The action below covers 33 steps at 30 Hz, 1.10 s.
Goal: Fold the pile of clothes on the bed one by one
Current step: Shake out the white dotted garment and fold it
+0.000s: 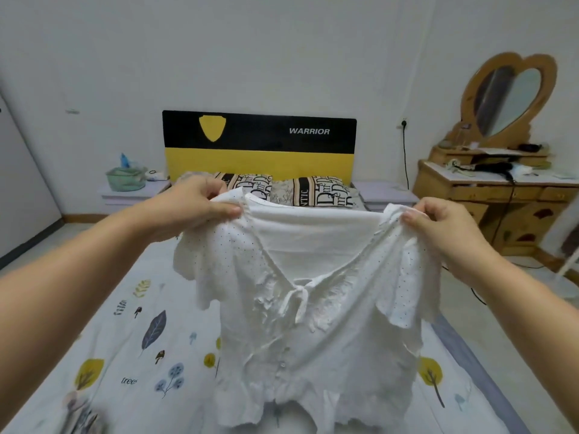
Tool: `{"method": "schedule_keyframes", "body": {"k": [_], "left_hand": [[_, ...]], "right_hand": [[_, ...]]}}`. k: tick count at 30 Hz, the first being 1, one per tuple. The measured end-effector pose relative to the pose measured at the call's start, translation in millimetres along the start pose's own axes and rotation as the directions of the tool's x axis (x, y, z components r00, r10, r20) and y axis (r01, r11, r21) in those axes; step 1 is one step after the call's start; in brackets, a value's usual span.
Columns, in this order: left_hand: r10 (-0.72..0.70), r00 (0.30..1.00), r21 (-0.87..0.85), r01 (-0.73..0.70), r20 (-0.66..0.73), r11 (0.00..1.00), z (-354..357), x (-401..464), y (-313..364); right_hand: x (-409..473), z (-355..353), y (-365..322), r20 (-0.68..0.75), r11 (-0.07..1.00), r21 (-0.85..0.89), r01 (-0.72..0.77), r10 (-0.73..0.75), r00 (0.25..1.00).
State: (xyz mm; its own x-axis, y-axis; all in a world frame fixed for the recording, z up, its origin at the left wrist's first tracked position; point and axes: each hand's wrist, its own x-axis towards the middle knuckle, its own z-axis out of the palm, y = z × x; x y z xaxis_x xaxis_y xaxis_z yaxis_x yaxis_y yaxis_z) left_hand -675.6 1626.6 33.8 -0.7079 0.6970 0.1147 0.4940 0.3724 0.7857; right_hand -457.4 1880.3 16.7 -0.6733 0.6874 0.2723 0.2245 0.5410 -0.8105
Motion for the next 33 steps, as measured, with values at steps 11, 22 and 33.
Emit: {"method": "schedule_keyframes", "body": {"k": [11, 22, 33], "left_hand": [[0.03, 0.974, -0.115, -0.004, 0.226, 0.993, -13.1, -47.7, 7.8], [0.165, 0.97, -0.087, -0.182, -0.178, 0.979, -37.5, -54.8, 10.2], [-0.286, 0.945, 0.038, 0.283, 0.158, 0.958, 92.8, 22.3, -177.3]], "right_hand": [[-43.2, -18.8, -6.7, -0.157, 0.914, -0.336, 0.228, -0.293, 0.943], [-4.6, -48.7, -2.9, -0.119, 0.914, -0.308, 0.265, -0.313, 0.942], [21.8, 121.8, 134.5, 0.487, 0.962, -0.217, -0.165, 0.253, 0.836]]}}
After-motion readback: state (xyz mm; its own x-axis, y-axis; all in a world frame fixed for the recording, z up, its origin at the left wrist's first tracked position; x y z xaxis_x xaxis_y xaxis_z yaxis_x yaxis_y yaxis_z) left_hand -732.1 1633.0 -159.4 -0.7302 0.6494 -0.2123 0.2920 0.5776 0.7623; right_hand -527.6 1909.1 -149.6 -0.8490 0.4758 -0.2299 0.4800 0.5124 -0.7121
